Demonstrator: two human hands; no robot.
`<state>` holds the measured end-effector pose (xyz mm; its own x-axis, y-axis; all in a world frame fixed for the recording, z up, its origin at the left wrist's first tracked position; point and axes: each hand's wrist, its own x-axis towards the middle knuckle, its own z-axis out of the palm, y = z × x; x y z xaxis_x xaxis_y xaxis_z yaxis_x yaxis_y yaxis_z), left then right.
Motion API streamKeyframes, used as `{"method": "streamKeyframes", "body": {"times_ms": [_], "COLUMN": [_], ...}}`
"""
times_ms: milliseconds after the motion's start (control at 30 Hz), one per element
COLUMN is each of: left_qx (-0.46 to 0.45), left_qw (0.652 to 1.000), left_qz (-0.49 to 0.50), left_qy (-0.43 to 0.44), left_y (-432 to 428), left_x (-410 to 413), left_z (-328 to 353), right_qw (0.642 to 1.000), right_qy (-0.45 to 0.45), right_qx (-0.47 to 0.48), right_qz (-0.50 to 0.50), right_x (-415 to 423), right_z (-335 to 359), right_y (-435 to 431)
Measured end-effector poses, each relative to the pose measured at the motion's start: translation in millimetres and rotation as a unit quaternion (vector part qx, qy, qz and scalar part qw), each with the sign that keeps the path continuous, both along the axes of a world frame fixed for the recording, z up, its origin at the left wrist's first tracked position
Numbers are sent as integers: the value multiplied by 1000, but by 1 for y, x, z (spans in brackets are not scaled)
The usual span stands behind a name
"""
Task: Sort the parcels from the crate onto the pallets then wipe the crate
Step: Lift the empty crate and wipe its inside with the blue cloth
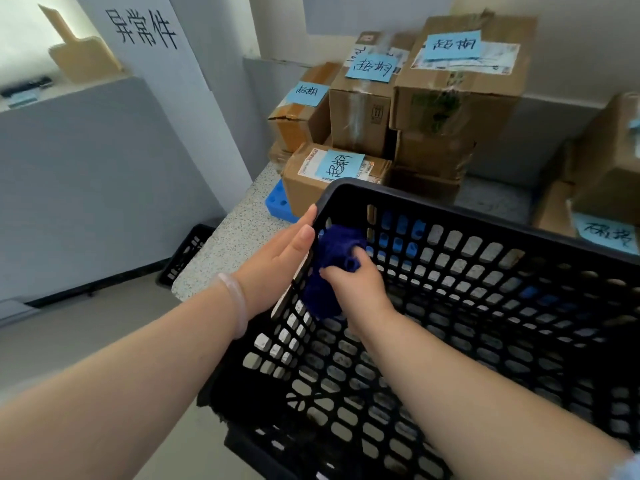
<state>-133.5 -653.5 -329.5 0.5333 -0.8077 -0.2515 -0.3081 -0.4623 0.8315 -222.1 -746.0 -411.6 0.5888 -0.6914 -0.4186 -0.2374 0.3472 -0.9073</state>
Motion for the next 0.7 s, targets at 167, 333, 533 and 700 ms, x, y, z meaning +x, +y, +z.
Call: {"method": "streamKeyframes", "body": {"times_ms": [167,333,533,700], "left_qx": [-22,-35,-8,27], "left_qw": [998,996,999,999], "left_qz": [16,30,31,35], "left_qy": [49,72,37,-14], "left_y": [-3,-3,-3,-4], "left_x": [-4,-2,-1,0], "left_z": [10,8,7,5], "right_qw": [994,978,977,988], "right_qy": [-62,-33,24,66], "right_qx": [-80,-196,-209,-136], "right_qz": [29,57,42,33], "right_x": [-13,-17,-9,-1], "right_z": [32,11,-33,-65], "right_y": [19,25,26,26]}}
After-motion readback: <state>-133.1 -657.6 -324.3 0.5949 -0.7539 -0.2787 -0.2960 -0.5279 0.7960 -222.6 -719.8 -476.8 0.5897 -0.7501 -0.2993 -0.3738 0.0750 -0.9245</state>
